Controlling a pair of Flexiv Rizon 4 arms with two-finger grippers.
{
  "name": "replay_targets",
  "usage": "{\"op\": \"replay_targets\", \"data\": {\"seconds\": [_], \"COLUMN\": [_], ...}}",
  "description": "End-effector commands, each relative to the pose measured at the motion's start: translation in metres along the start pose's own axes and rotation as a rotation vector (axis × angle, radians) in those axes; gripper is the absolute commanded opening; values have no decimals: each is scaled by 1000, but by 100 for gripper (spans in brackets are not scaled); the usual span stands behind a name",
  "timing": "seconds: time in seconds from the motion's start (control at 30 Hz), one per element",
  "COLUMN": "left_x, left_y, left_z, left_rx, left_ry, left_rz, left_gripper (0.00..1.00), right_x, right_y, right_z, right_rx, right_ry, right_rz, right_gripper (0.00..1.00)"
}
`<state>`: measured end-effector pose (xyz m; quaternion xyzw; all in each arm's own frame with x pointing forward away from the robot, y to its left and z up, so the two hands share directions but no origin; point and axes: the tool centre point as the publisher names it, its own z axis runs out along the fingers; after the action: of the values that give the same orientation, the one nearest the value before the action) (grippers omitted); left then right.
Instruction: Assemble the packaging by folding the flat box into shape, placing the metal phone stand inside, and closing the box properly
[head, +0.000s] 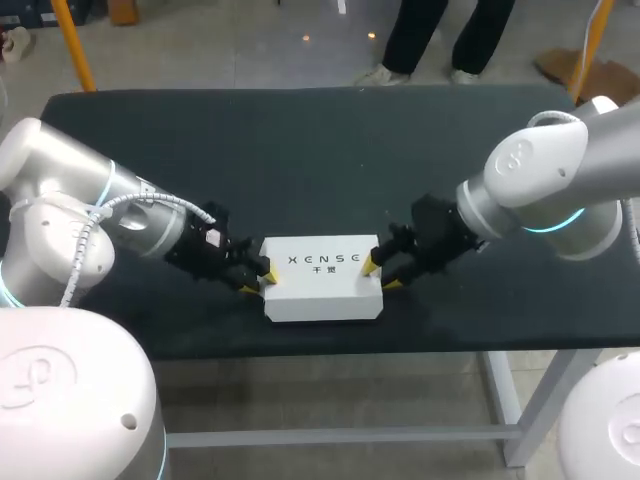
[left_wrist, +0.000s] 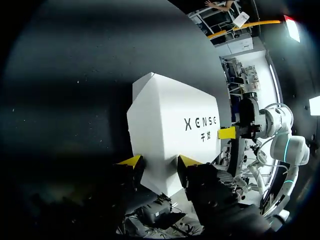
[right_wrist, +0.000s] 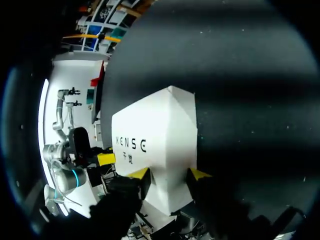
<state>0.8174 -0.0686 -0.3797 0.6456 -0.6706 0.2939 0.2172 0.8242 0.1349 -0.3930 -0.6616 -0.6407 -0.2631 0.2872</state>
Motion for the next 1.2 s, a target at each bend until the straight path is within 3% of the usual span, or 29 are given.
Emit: {"op": "replay_targets", "data": {"seconds": [0.03, 0.57, 1.0, 1.2], "left_x": [0, 8, 12, 15], "left_y": [-5, -4, -6, -6], "left_z": [6, 5, 4, 3], "left_rx": [-18, -48, -75, -82], "left_ry": [-1, -13, -20, -28], "left_rz": [0, -4, -17, -27], "left_gripper": [47, 46, 44, 45], "right_x": [-1, 3, 6, 7], "right_y": [3, 6, 11, 13], "right_z": [1, -3, -3, -5], "right_rx": [24, 63, 99, 111], "right_ry": [28, 33, 28, 17], "right_rz": [-7, 5, 29, 66], "right_gripper": [50, 56, 50, 53]}}
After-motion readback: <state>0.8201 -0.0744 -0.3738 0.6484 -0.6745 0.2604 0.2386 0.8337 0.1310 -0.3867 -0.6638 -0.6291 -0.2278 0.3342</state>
